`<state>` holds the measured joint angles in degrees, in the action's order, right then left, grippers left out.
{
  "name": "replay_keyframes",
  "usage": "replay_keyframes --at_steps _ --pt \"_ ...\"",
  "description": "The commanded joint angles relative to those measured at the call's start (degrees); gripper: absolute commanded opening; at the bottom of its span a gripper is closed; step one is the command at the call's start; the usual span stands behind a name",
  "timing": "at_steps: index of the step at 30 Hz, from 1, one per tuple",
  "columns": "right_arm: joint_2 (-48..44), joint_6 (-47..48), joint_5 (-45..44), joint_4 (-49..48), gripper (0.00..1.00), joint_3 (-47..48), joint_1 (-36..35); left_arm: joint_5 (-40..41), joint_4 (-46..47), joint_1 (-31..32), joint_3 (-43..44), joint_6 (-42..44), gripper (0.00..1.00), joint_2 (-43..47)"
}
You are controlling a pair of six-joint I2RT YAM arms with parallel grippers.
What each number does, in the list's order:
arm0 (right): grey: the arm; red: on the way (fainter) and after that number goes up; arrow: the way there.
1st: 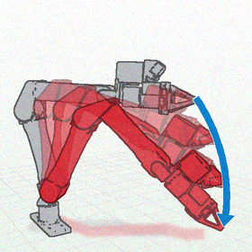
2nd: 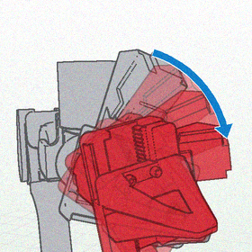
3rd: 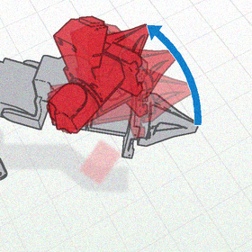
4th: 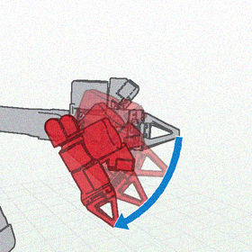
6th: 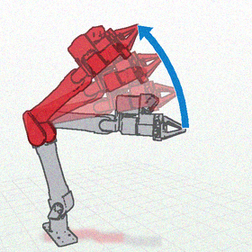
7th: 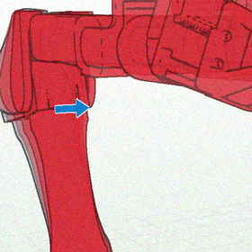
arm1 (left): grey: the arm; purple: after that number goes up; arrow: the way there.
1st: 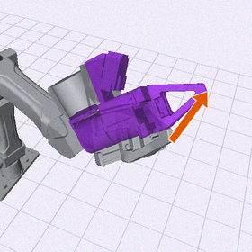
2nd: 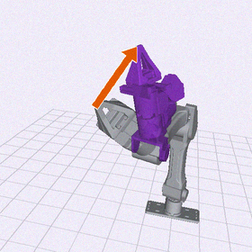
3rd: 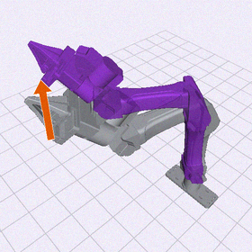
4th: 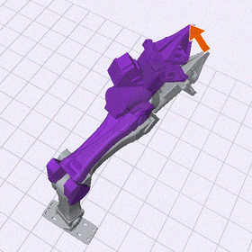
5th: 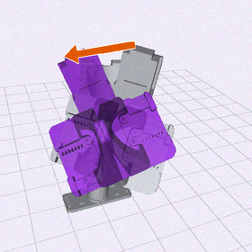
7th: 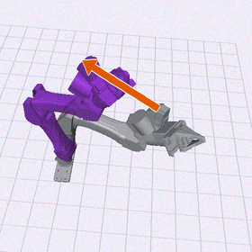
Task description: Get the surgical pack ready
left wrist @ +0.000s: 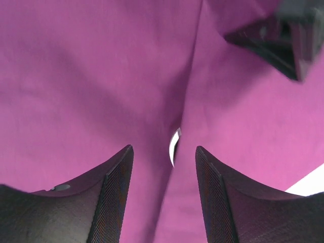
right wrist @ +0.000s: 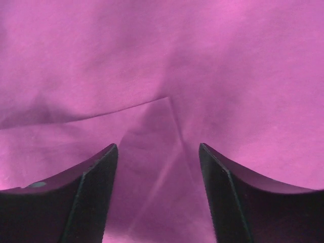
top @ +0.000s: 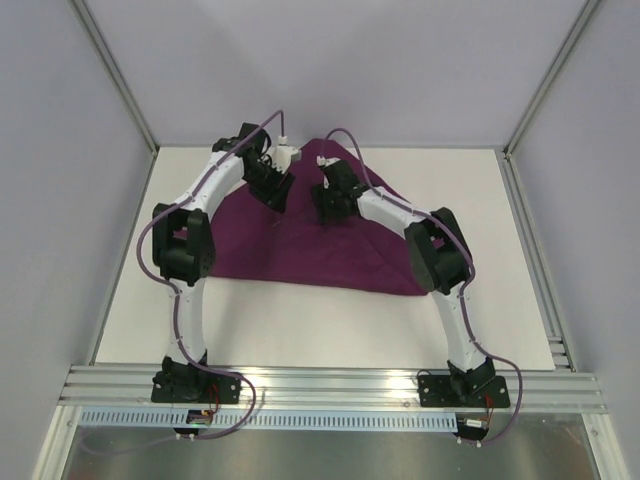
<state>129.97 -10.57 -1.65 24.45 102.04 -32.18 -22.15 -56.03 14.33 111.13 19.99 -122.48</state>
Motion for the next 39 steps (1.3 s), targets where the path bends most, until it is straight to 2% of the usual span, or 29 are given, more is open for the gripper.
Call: replay_keyframes --at_steps 1,5,6,8,9,11,12,14,15,18,23,26,30,34,36,39 --pt "-0.7 -1.6 -2.2 2.2 0.69 4.9 1.5 -1.3 1.4 1.8 6.1 -1.4 0.61 -4.1" --pt "-2.8 -2.8 0.8 6.0 0.70 10.1 5.2 -2.2 0.2 3.7 10.9 -1.1 0.58 -8.4" --pt "-3.5 -2.4 0.8 6.2 0.67 10.5 5.4 -3.7 -0.1 4.0 12.1 -1.2 0.57 -9.5" --pt "-6.3 -1.0 6.8 4.8 0.61 8.9 5.5 -6.1 -0.2 4.1 12.6 -1.6 0.49 -10.1" --pt "-7.3 -1.2 9.6 3.8 0.50 7.1 5.6 -7.8 -0.1 4.1 12.5 -1.8 0.46 -10.6" --pt "-9.1 -2.6 18.5 1.2 0.39 1.5 5.5 -8.4 -0.6 4.1 12.6 -1.5 0.39 -11.3" --pt "-9.2 -4.6 21.0 -1.5 0.30 0.0 5.6 -8.8 -1.4 4.1 12.4 -1.3 0.37 -12.1" --pt "-7.9 -6.0 26.8 -4.1 0.21 -2.6 5.6 -8.8 -1.9 4.1 12.2 -1.6 0.33 -13.0" --pt "-6.9 -7.7 28.2 -4.4 0.13 -2.7 5.6 -8.1 -2.3 4.2 12.1 -1.8 0.33 -13.9" --pt "-1.5 -9.7 32.1 -4.8 0.02 -1.2 5.6 -6.7 -2.8 4.1 12.3 -2.5 0.32 -15.8" --pt "6.6 -12.2 39.8 -4.9 0.00 1.5 6.0 -7.8 -4.3 4.1 12.0 -3.9 0.29 -17.1" --pt "7.8 -14.7 38.9 -4.0 0.00 0.1 6.8 -8.4 -3.0 4.1 7.5 -5.7 0.27 -14.4" --pt "6.1 -16.5 39.2 -8.0 0.01 -4.6 7.0 -8.5 2.9 4.1 -0.6 -7.0 0.27 -10.9" --pt "5.3 -15.5 35.2 -5.4 0.01 -3.3 7.1 -7.2 1.5 4.1 2.6 -6.7 0.28 -11.4" --pt "5.0 -13.7 32.1 -2.2 0.02 1.4 7.5 -6.0 0.0 4.1 6.4 -6.6 0.29 -11.2" --pt "3.7 -12.6 22.5 5.3 0.05 7.2 8.9 -3.4 -0.8 4.1 11.1 -6.3 0.31 -9.5"
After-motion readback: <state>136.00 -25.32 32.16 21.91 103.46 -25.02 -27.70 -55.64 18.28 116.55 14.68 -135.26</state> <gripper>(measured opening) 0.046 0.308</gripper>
